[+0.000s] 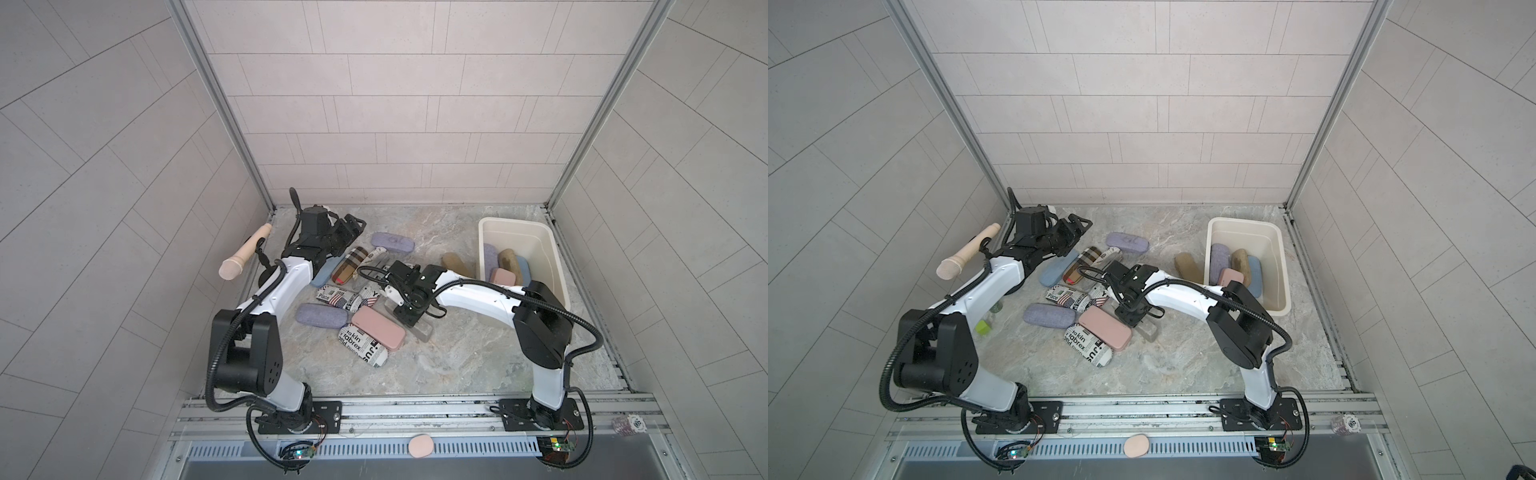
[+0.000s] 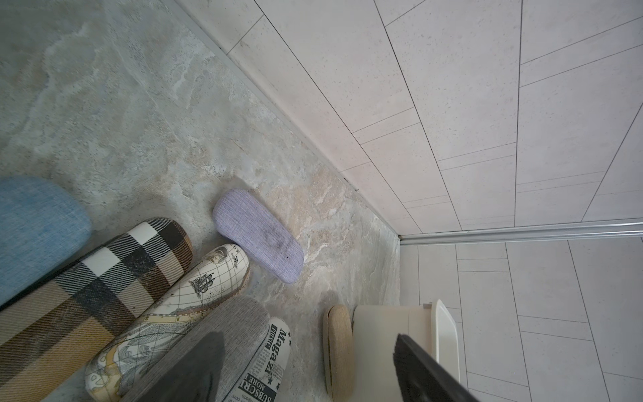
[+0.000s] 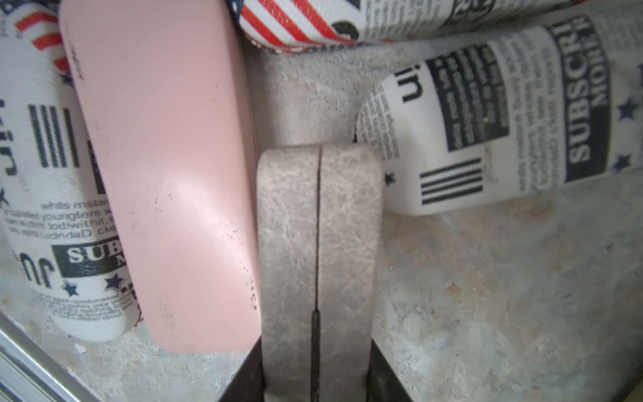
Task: Put the glasses cases into the storage boxes
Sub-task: Pick up the glasses case at the center of the board, then place the glasses case in the storage box.
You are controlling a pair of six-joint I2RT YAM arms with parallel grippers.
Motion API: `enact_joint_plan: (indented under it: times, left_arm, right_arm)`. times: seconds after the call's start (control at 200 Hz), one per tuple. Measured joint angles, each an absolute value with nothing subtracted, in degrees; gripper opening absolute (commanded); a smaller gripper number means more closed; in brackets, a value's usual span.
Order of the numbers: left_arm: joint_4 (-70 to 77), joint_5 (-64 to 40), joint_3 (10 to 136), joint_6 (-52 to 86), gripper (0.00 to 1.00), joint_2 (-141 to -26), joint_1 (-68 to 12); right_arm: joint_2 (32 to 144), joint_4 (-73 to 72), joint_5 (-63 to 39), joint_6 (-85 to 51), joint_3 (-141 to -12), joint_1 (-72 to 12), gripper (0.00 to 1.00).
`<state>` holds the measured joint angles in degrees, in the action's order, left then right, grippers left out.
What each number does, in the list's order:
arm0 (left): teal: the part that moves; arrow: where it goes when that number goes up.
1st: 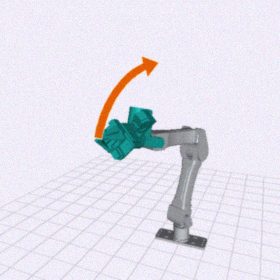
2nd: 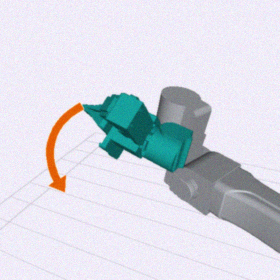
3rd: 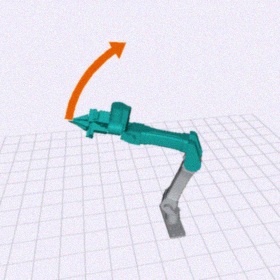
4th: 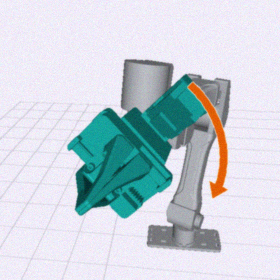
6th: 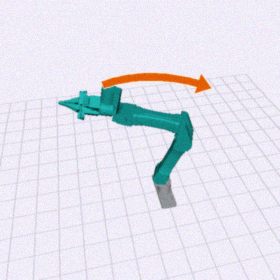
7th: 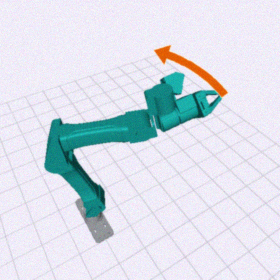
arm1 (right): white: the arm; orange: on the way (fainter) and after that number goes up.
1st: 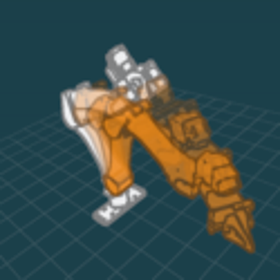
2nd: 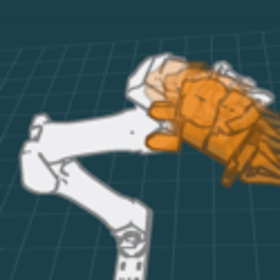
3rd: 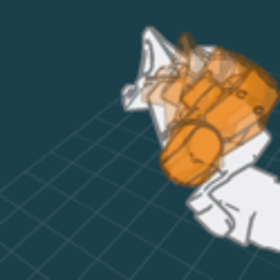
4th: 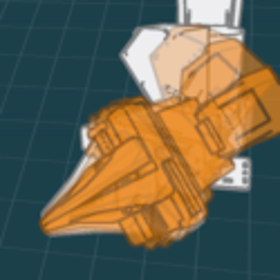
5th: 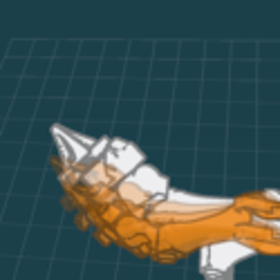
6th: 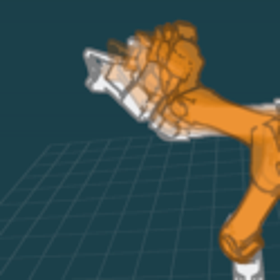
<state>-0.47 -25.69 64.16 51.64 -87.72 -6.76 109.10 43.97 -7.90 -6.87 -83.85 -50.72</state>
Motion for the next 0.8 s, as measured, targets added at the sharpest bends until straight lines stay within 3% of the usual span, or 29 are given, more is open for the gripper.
enact_joint_plan:
  times: [0.53, 0.8]
  left_arm:
    - [0.4, -26.1, 64.2, 51.9, 0.84, -87.7, -6.8]
    - [2.3, -27.7, 64.2, 52.1, 0.84, -87.7, -7.1]
  right_arm:
    - [96.9, 46.7, -1.2, -6.5, -82.8, -50.0, 0.37]
    - [92.4, 48.3, 0.3, -8.5, -85.9, -45.5, 0.34]
